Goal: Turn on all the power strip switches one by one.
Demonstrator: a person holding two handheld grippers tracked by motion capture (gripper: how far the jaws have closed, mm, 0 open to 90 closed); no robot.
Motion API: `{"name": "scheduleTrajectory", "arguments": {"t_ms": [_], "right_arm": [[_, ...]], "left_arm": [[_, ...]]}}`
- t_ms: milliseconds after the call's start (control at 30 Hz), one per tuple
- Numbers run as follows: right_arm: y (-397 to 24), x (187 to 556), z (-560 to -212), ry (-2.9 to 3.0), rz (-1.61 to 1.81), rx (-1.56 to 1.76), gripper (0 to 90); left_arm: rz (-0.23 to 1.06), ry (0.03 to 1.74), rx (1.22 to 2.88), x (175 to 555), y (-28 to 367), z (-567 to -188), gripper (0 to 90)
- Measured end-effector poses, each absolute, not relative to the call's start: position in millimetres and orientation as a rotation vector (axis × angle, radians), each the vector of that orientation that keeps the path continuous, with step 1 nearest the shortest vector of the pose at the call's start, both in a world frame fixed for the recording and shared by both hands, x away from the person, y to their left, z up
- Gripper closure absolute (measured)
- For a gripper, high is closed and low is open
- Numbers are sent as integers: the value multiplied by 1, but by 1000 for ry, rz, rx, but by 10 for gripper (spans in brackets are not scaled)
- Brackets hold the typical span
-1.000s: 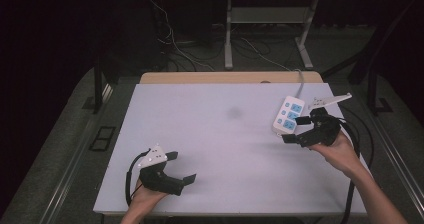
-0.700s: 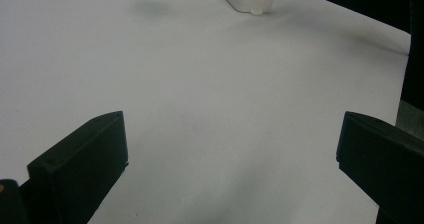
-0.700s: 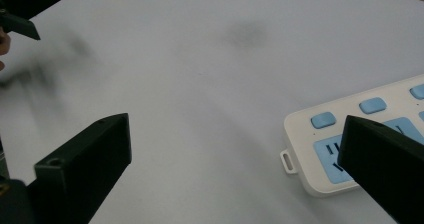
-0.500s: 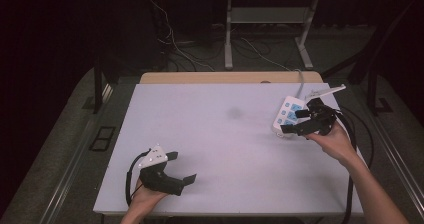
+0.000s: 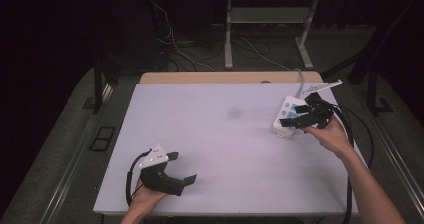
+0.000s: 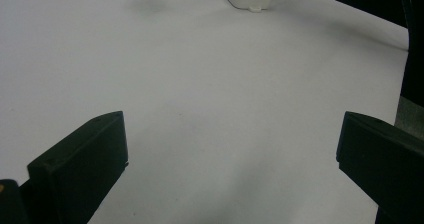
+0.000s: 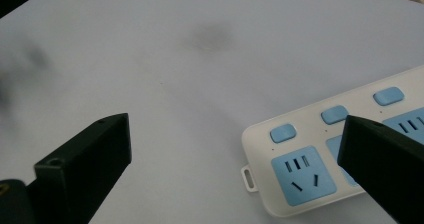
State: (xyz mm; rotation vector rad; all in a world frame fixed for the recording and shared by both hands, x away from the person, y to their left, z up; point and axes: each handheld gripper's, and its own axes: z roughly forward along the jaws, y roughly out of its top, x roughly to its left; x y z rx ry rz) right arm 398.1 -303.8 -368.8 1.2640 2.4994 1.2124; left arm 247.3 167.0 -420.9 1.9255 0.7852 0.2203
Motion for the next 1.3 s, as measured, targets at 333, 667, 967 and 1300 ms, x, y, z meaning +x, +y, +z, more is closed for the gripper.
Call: {"name": "scheduleTrajectory", "arguments": {"t_ms": [333, 667, 967, 1300], "right_arm": [[-309, 411, -378, 2471, 1238, 1308, 5], [-311, 418, -386, 2442, 1170, 1345, 322], [-312, 423, -391, 2453, 1164, 1341, 665], [-307, 430, -399, 2472, 1179, 1313, 896]], "left_arm": [[220, 785, 1928, 248, 167, -421, 0], [222, 785, 1927, 248, 167, -421, 0], [219, 784, 1927, 248, 167, -421, 0], [217, 783, 1928, 248, 166, -421, 0]]}}
